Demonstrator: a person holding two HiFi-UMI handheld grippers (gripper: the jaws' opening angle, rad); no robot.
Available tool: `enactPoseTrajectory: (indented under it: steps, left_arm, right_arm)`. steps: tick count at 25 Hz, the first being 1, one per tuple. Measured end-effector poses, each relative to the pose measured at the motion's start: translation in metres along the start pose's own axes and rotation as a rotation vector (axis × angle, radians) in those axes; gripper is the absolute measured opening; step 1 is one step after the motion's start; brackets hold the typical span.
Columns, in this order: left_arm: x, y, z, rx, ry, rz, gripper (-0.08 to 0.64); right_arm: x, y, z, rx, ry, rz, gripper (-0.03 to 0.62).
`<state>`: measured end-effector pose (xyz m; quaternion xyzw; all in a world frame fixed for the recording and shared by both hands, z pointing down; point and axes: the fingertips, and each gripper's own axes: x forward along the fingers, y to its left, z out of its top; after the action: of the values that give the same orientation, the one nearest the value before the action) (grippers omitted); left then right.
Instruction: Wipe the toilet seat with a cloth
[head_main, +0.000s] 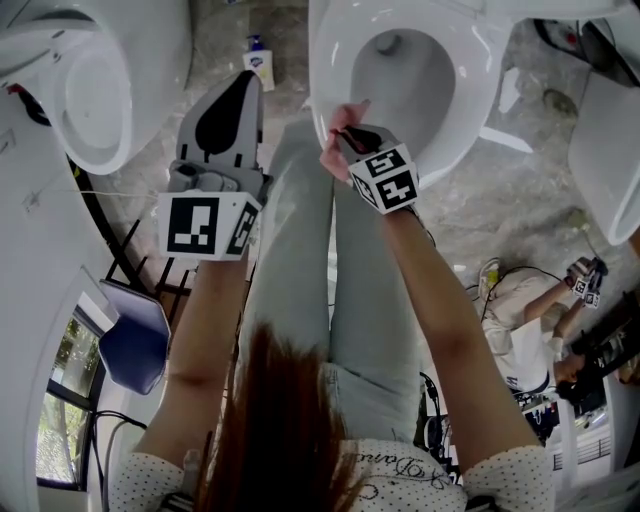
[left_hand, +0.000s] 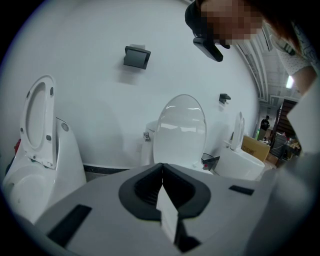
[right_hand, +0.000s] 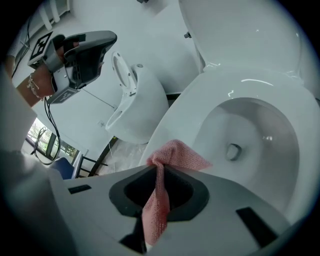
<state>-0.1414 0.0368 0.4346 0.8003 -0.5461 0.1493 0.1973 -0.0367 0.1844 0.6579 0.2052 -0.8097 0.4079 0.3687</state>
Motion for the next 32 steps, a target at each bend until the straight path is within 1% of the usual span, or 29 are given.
enactPoseTrajectory:
  steps: [7,15,23,32]
  left_arm:
    - [0.007,0.009,0.004,0.004,0.007,-0.021,0.005]
    - [0.018,0.022,0.011,0.009,0.011,-0.039,0.005]
    - [0.029,0.028,0.016,0.017,0.020,-0.056,0.005]
    - [0.036,0.032,0.020,0.017,0.014,-0.069,0.005]
  right_arm:
    - [0.005,-0.009,0.027,0.046,-0.042,-0.019,0.064]
    - [0.010,-0.017,0.045,0.085,-0.066,-0.033,0.066]
    - [0.012,-0.027,0.064,0.178,-0.123,-0.048,0.067]
    - [0.015,-0.044,0.091,0.242,-0.183,-0.065,0.071]
